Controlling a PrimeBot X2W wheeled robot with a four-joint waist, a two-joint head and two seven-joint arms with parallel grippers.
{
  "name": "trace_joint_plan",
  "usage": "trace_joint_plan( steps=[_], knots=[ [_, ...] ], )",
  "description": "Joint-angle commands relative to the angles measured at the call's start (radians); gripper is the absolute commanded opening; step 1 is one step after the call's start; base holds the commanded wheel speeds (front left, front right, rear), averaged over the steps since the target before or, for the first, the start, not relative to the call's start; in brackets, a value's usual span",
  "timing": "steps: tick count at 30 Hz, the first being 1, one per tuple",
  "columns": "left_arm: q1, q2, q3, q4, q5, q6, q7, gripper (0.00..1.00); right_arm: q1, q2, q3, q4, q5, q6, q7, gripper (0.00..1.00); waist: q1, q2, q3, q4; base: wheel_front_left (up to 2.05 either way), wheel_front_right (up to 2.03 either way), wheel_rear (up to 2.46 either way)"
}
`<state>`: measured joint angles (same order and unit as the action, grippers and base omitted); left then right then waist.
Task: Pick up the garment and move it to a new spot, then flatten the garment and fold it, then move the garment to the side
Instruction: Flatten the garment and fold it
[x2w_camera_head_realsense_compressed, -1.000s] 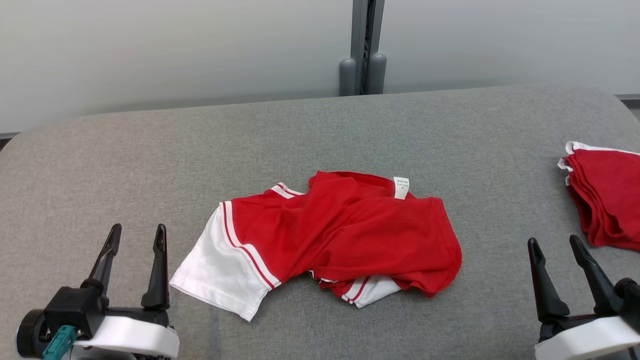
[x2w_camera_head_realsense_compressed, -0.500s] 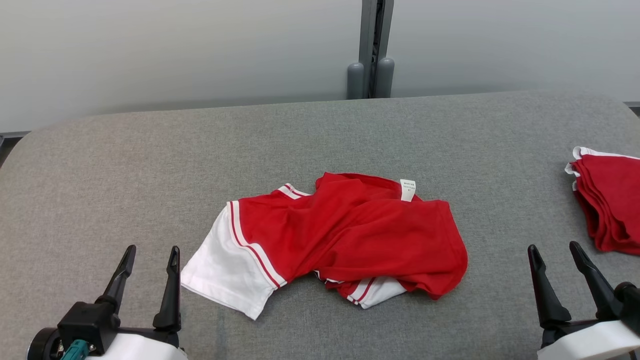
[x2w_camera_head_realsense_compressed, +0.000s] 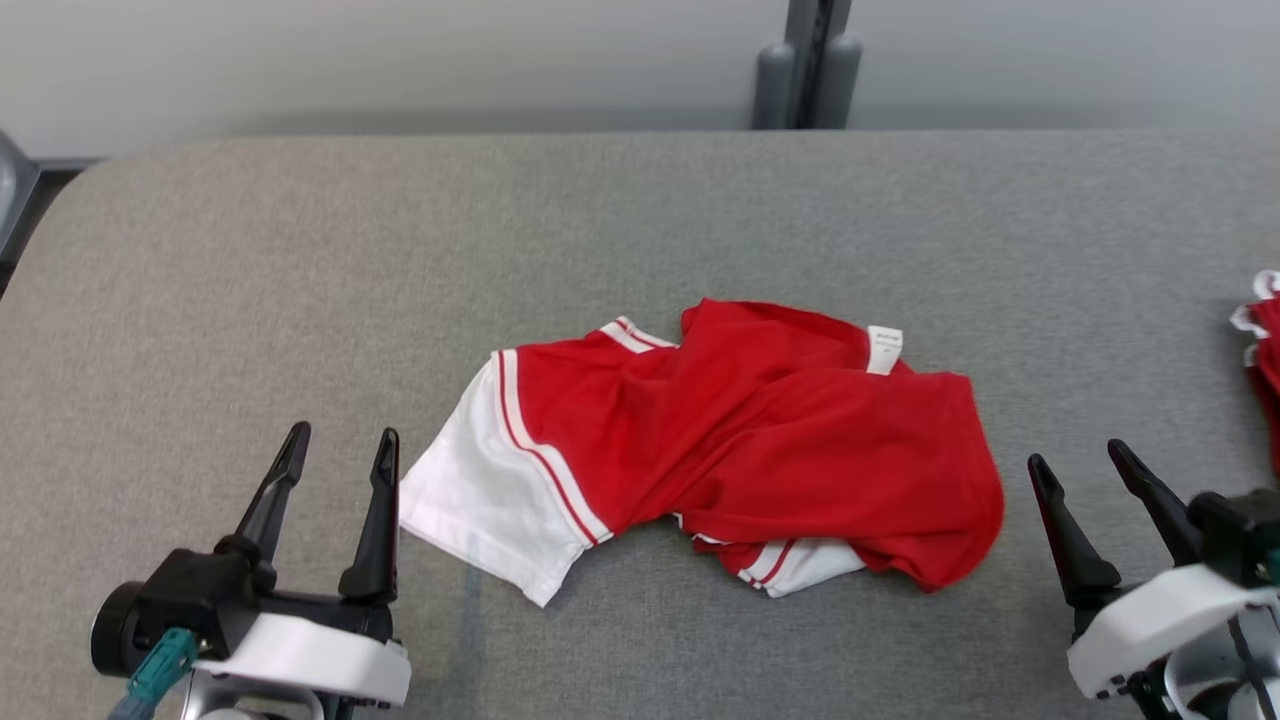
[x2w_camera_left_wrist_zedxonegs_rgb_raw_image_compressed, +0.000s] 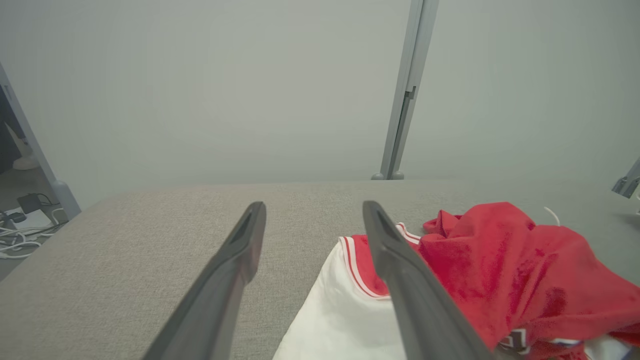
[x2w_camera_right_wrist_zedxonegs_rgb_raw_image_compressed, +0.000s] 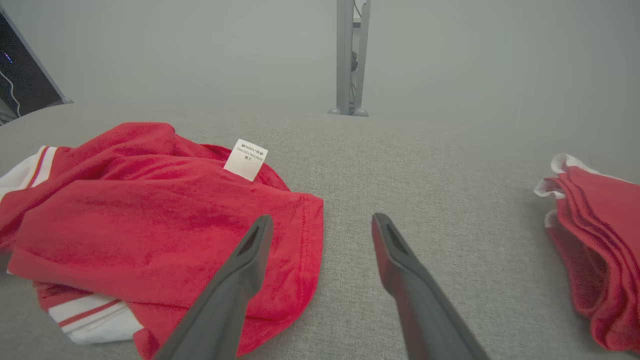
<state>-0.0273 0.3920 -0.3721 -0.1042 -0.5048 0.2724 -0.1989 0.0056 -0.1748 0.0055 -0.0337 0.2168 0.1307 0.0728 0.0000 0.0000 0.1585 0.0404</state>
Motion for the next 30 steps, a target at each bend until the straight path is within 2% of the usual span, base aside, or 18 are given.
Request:
trace_joint_plan(
  steps=[1, 7, 14, 15, 16, 17, 23, 30],
  knots=[
    [-0.031, -0.005, 0.001, 0.004, -0.006, -0.009, -0.009, 1.0, -0.035, -0.02, 0.01, 0.035, 0.018, 0.0, 0.011, 1.0, 0.0, 0.0, 0.053, 0.039, 0.0, 0.0, 0.0],
    [-0.087, -0.023, -0.003, 0.036, -0.007, -0.035, -0.031, 1.0, -0.162, -0.071, 0.078, 0.201, 0.072, 0.0, 0.029, 1.0, 0.0, 0.0, 0.13, 0.076, 0.0, 0.0, 0.0],
    [-0.132, -0.041, 0.0, 0.081, 0.0, -0.059, -0.051, 1.0, -0.263, -0.1, 0.166, 0.416, 0.148, 0.0, 0.099, 1.0, 0.0, 0.0, 0.162, 0.096, 0.0, 0.0, 0.0],
    [-0.134, -0.042, 0.001, 0.086, 0.001, -0.059, -0.05, 1.0, -0.268, -0.102, 0.177, 0.428, 0.161, 0.001, 0.104, 0.53, 0.0, 0.0, 0.161, 0.096, 0.0, 0.0, 0.0],
    [-0.134, -0.042, 0.003, 0.091, 0.001, -0.061, -0.053, 1.0, -0.273, -0.102, 0.189, 0.437, 0.176, 0.001, 0.107, 0.35, 0.0, 0.0, 0.159, 0.095, 0.0, 0.0, 0.0],
    [-0.133, -0.042, 0.005, 0.095, 0.002, -0.061, -0.054, 1.0, -0.279, -0.106, 0.198, 0.44, 0.184, 0.001, 0.105, 0.0, 0.0, 0.0, 0.157, 0.093, 0.0, 0.0, 0.0],
    [-0.119, -0.04, 0.015, 0.105, 0.008, -0.057, -0.059, 1.0, -0.336, -0.136, 0.218, 0.366, 0.2, 0.001, 0.014, 0.0, 0.0, 0.0, 0.129, 0.066, 0.0, 0.0, 0.0],
    [-0.104, -0.034, 0.019, 0.103, 0.012, -0.052, -0.06, 1.0, -0.365, -0.151, 0.212, 0.21, 0.153, 0.001, -0.065, 0.0, 0.0, 0.0, 0.094, 0.025, 0.0, 0.0, 0.0]
  ],
)
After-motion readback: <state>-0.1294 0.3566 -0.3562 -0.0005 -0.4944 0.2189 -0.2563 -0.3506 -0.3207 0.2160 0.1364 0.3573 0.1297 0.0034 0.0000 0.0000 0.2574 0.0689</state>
